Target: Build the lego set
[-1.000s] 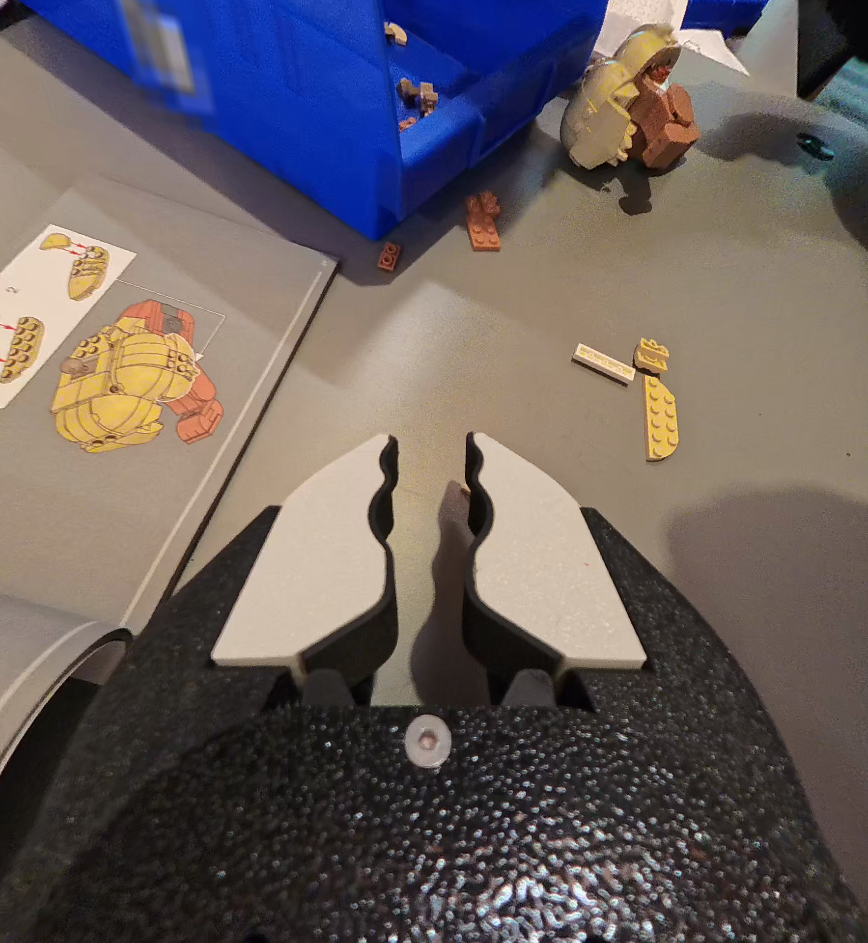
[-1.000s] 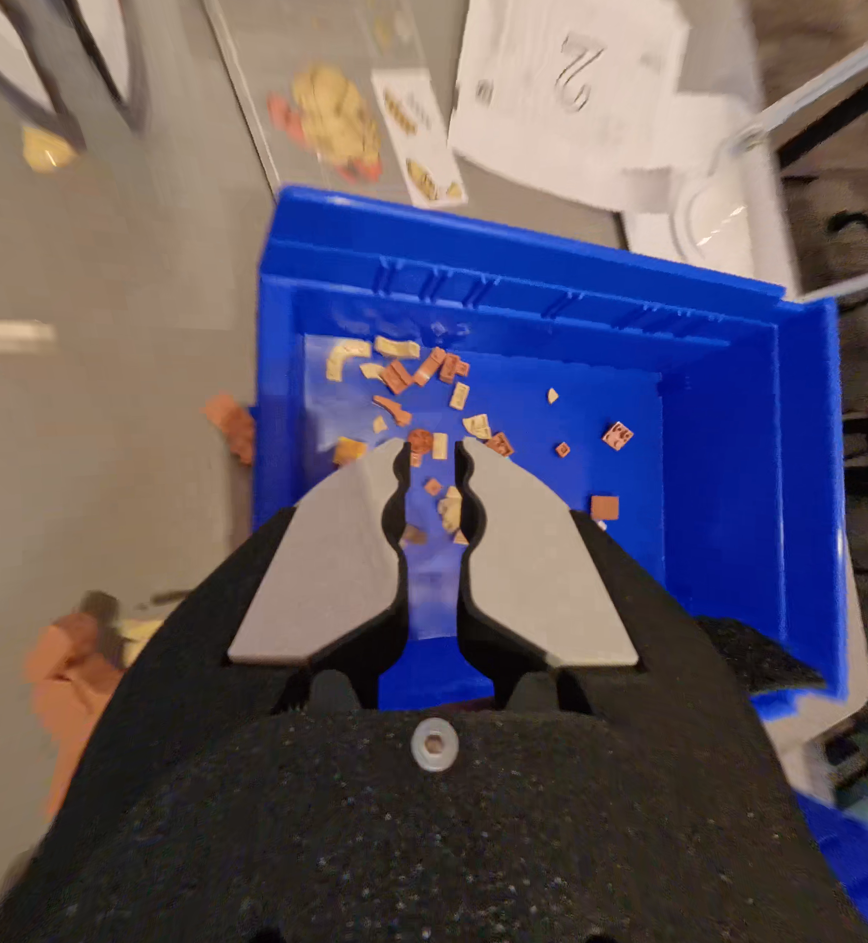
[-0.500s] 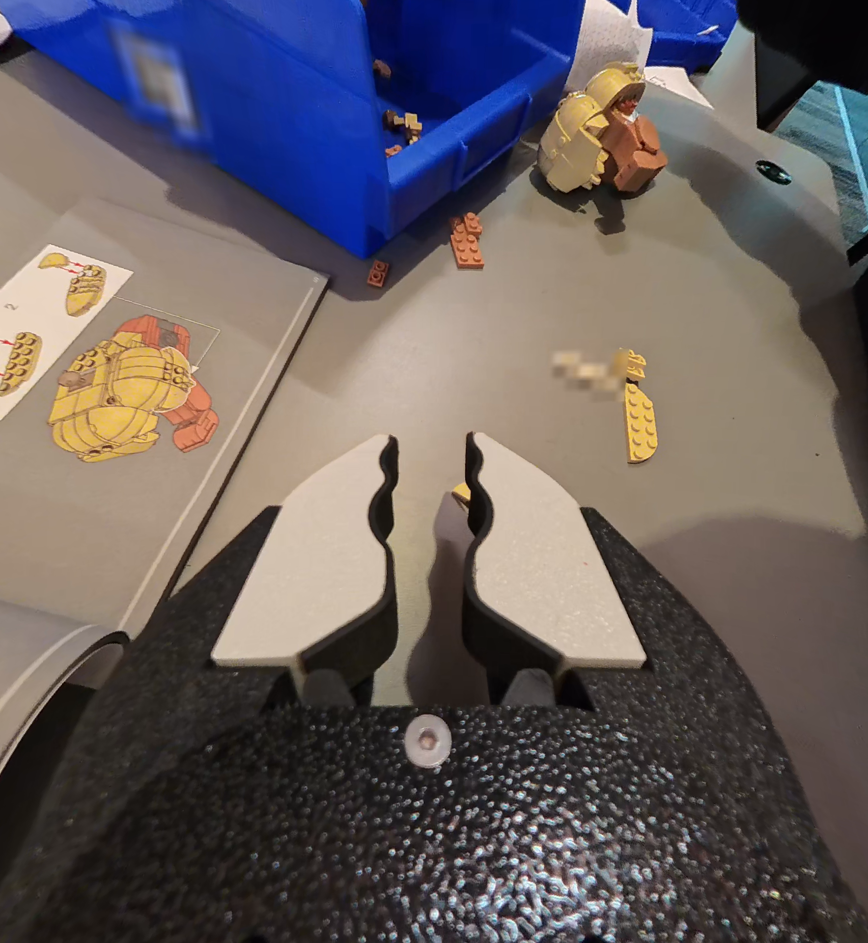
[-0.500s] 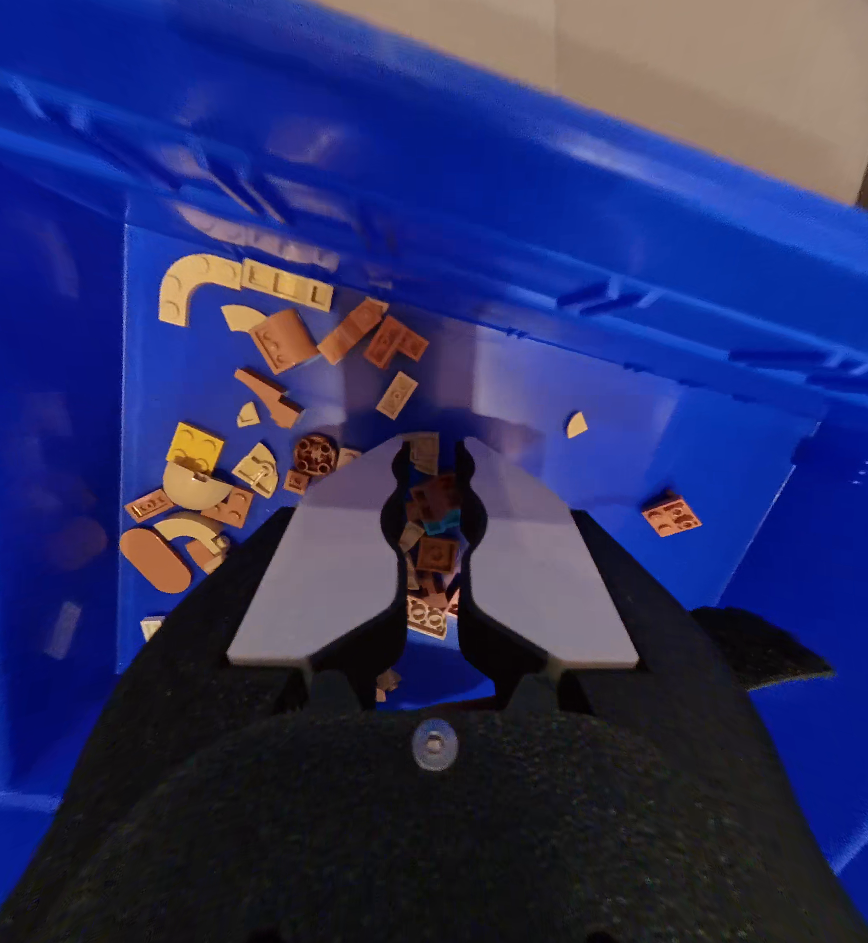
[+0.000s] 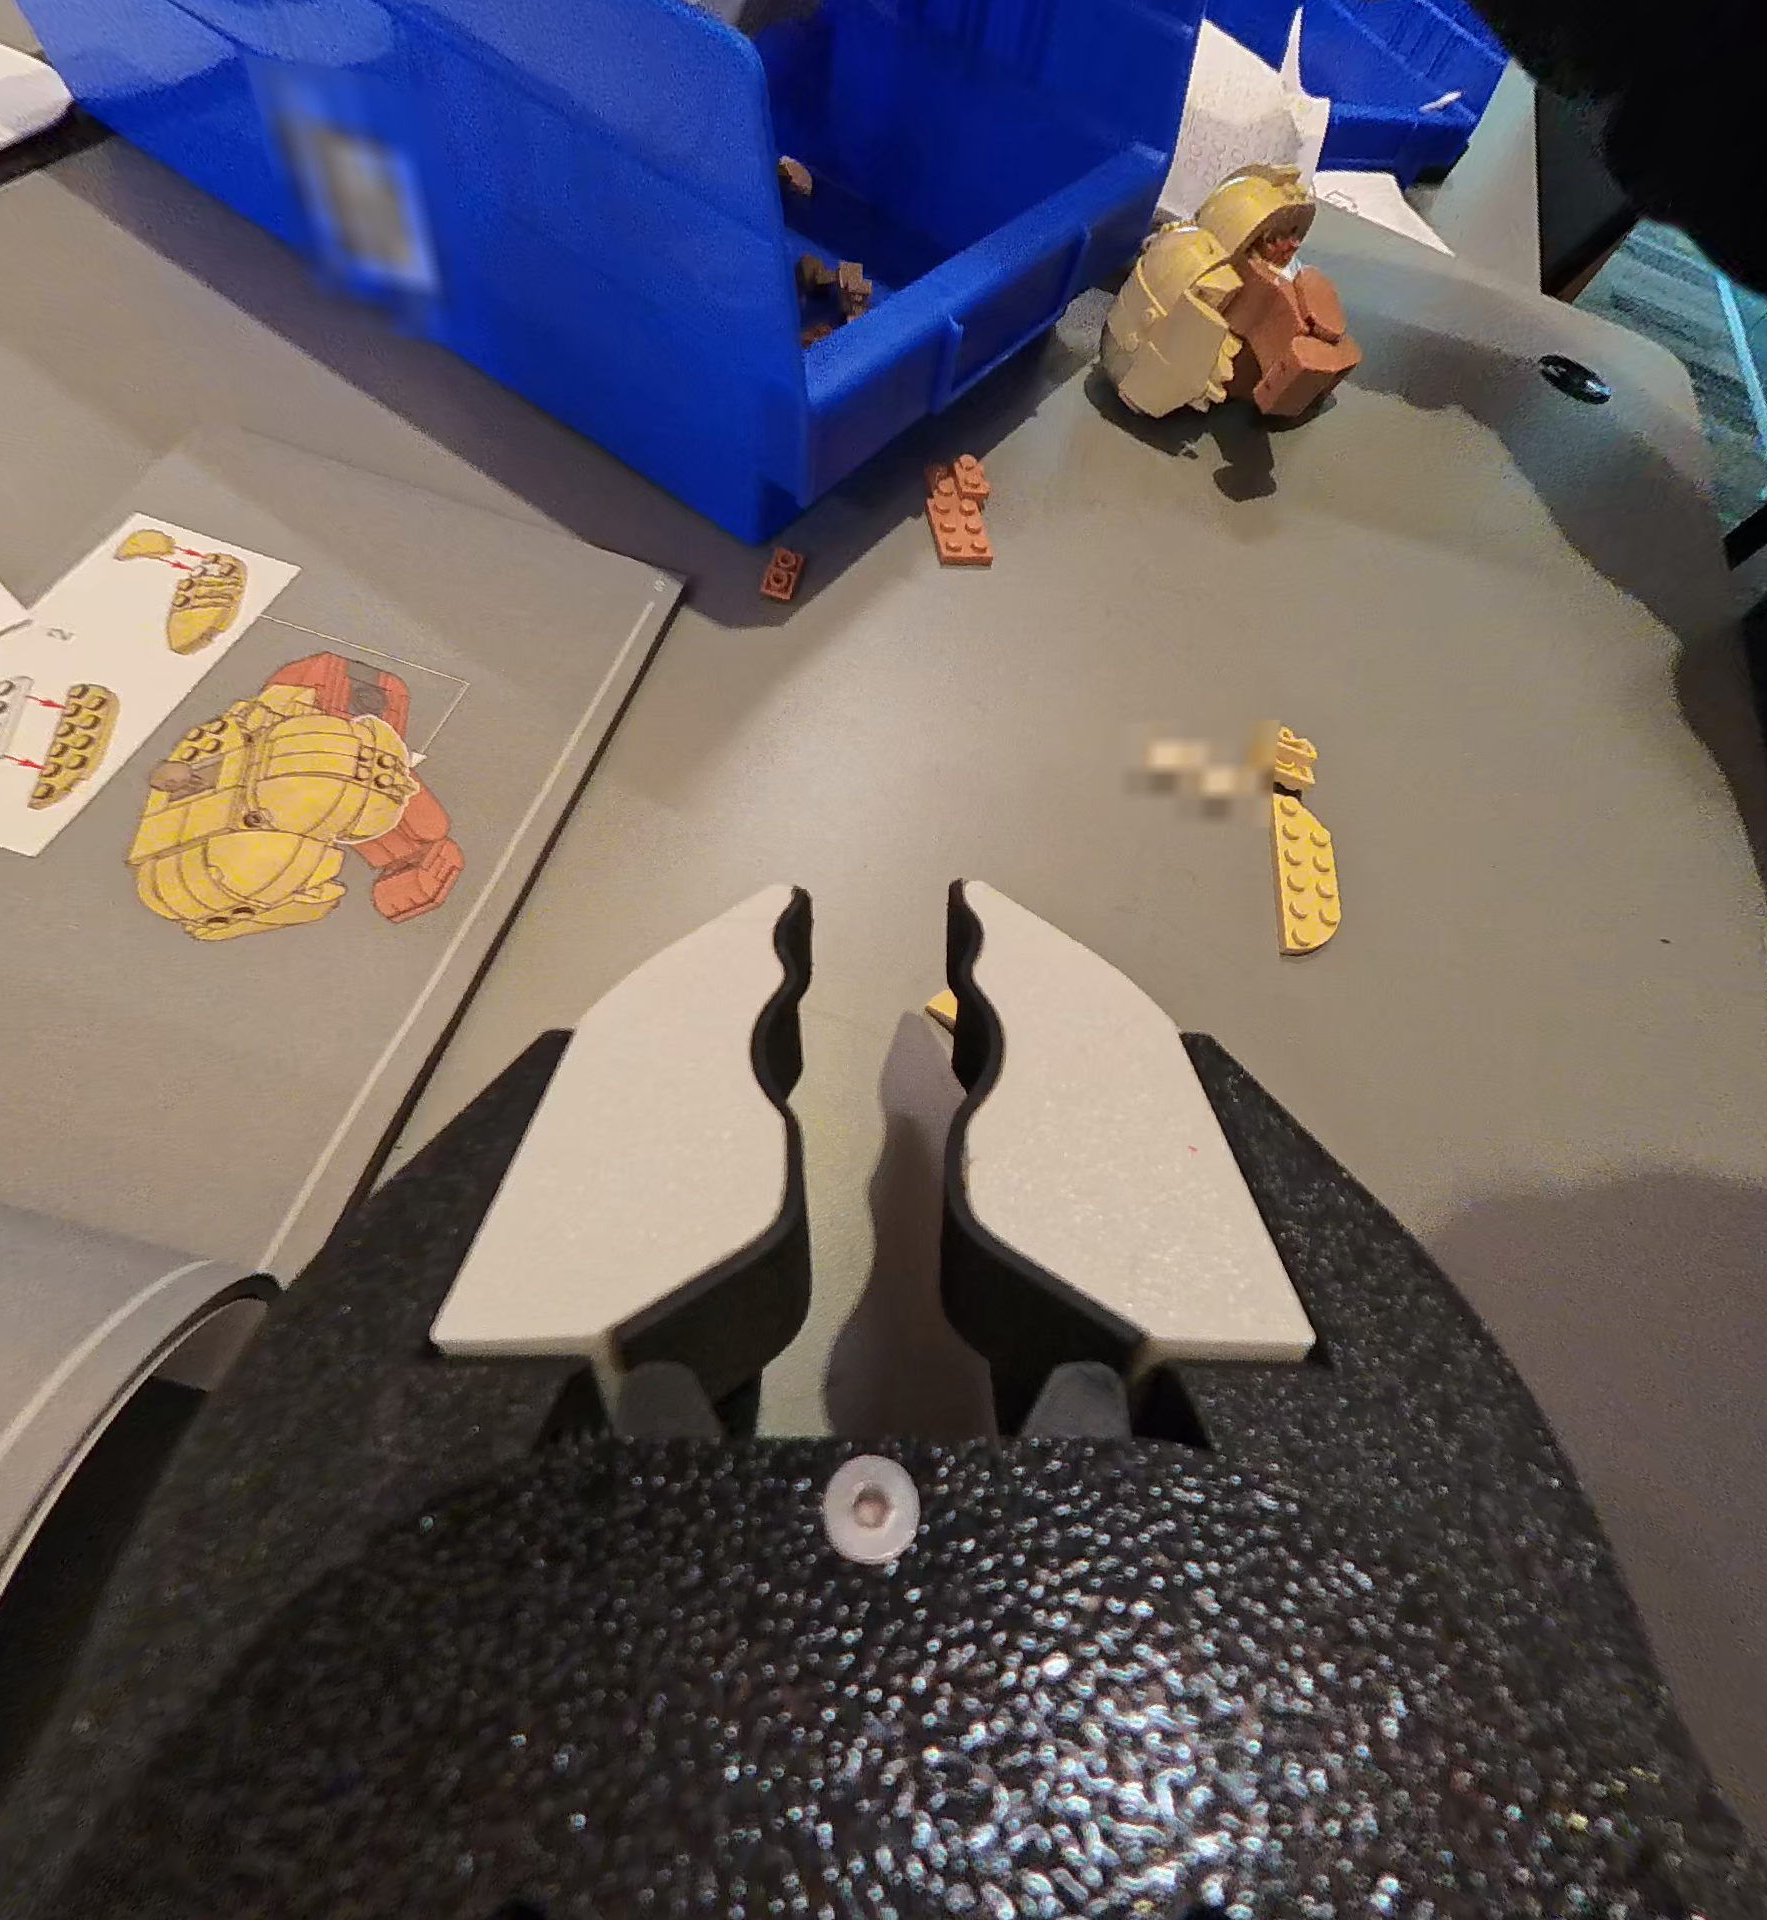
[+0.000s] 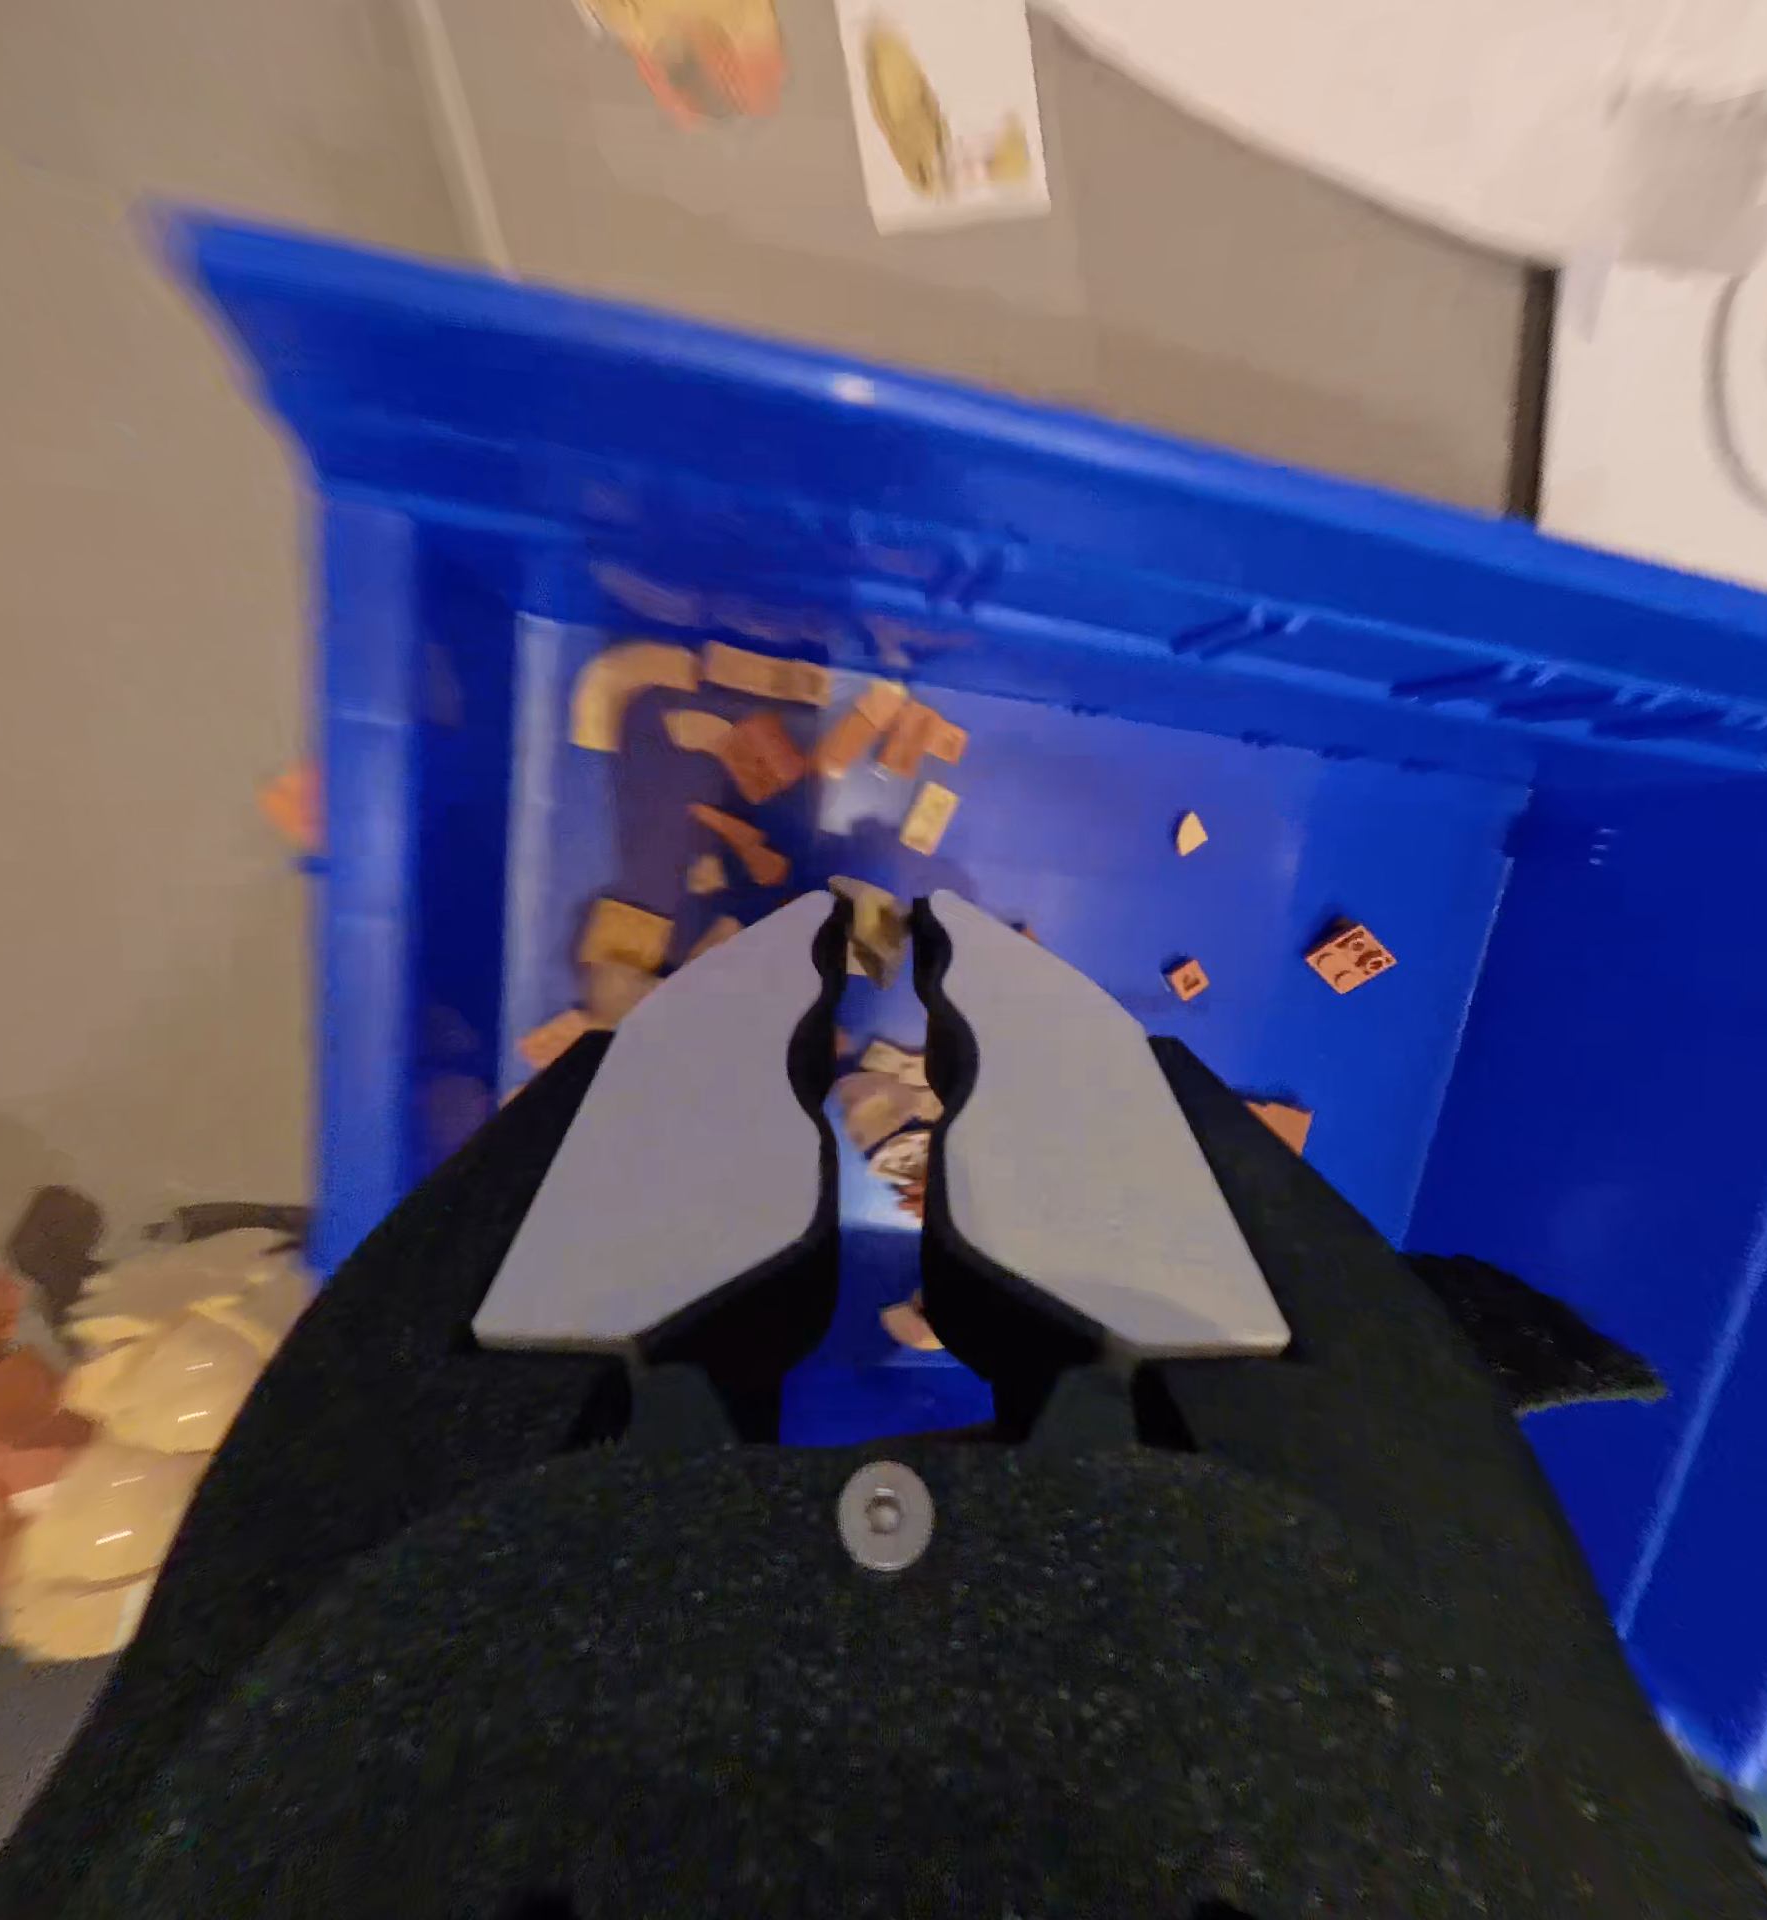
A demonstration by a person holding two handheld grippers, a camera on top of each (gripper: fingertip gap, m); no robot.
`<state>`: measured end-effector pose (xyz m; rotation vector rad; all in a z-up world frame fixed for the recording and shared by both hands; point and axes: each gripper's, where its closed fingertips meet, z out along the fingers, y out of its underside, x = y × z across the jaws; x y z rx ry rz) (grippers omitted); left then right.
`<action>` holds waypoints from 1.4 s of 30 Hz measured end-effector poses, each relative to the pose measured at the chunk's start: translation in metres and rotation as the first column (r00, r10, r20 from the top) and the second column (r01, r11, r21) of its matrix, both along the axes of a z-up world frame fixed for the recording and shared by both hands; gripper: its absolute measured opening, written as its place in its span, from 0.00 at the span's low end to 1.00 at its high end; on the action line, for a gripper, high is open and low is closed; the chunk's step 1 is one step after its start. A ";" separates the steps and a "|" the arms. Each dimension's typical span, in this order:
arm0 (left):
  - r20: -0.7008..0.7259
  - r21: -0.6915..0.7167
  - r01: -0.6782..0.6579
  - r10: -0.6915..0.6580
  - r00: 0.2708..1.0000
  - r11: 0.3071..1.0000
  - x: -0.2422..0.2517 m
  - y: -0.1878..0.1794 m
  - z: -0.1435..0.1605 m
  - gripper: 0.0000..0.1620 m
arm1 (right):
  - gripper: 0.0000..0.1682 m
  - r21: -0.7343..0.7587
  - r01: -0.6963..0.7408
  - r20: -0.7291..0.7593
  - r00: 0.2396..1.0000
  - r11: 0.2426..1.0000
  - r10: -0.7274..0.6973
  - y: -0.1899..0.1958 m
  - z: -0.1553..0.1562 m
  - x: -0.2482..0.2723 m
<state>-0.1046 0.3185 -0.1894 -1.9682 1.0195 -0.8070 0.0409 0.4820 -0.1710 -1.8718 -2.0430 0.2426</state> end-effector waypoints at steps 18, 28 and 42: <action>-0.038 0.049 -0.010 0.012 0.999 0.999 0.001 0.000 -0.001 0.15 | 0.06 0.073 0.000 -0.307 0.952 0.997 0.023 -0.204 -0.018 -0.082; -0.042 0.047 0.002 0.000 0.999 0.999 0.002 -0.002 -0.002 0.15 | 0.07 0.051 -0.009 -0.317 0.948 0.999 0.025 -0.208 -0.038 -0.084; 0.044 0.064 0.015 -0.018 0.999 0.998 0.009 -0.007 0.011 0.14 | 0.30 -0.037 0.071 -0.535 0.841 0.997 -0.080 -0.200 -0.005 -0.096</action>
